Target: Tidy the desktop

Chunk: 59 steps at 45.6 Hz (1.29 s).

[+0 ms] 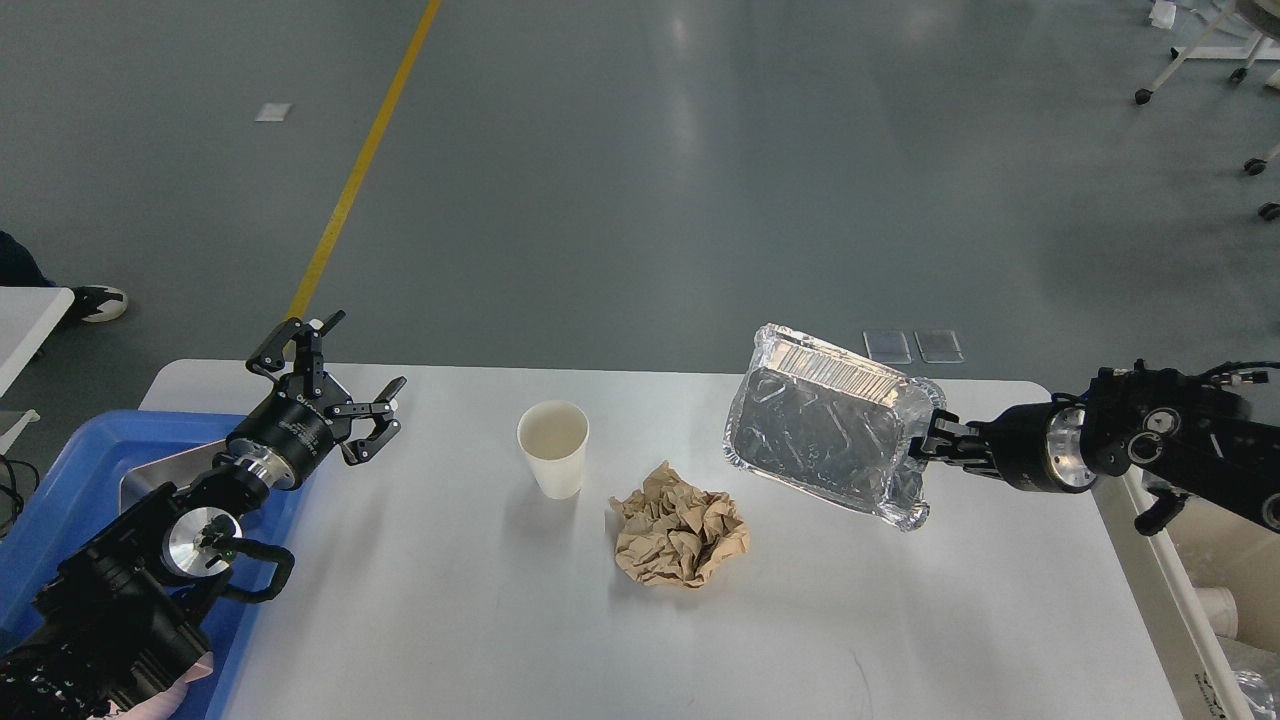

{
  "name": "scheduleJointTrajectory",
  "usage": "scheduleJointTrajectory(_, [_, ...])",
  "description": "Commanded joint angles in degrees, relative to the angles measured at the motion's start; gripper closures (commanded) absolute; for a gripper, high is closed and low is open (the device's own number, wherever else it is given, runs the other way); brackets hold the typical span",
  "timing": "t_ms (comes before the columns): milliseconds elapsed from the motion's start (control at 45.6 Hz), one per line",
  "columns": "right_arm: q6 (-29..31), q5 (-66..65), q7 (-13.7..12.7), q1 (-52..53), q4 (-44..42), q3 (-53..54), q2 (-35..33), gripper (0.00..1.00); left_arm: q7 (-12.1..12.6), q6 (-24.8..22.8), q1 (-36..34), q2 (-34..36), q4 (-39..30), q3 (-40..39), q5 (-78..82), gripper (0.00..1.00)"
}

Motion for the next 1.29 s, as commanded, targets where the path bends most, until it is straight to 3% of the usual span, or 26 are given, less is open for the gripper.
scheduleJointTrajectory(0, [0.5, -1.5, 0.0, 0.6, 2.0, -0.4, -0.5, 1.0, 0.4, 0.0, 0.0, 0.6, 0.0, 0.1, 0.1, 0.01])
scheduleJointTrajectory(197, [1.4, -3.4, -0.7, 1.7, 7.3, -1.1, -1.4, 1.0, 0.4, 0.1, -0.3, 0.7, 0.0, 0.1, 0.3, 0.01])
scheduleJointTrajectory(417, [1.9, -3.2, -0.3, 2.5, 9.0, -1.0, -1.7, 1.0, -0.4, 0.7, -0.5, 0.3, 0.0, 0.1, 3.2, 0.01])
scheduleJointTrajectory(636, [1.9, -2.9, -0.1, 2.5, 9.3, -1.1, -1.6, 1.0, 0.3, 0.0, -1.0, 1.6, 0.0, 0.1, 10.5, 0.01])
scheduleJointTrajectory(943, [1.9, -2.9, 0.0, 2.4, 9.3, -1.0, -2.0, 1.0, -0.1, 3.6, -1.9, 0.7, -0.1, 0.6, 17.4, 0.01])
scheduleJointTrajectory(1119, [1.8, -2.8, -0.1, 2.2, 9.3, -0.8, -2.0, 1.0, 0.8, 4.5, -4.7, 0.7, -1.9, 4.0, 17.2, 0.01])
scheduleJointTrajectory(1272, [1.8, -2.7, -0.1, 2.3, 9.3, -0.3, -2.5, 1.0, 3.4, 5.6, -4.3, 2.9, -9.7, 7.2, 17.3, 0.01])
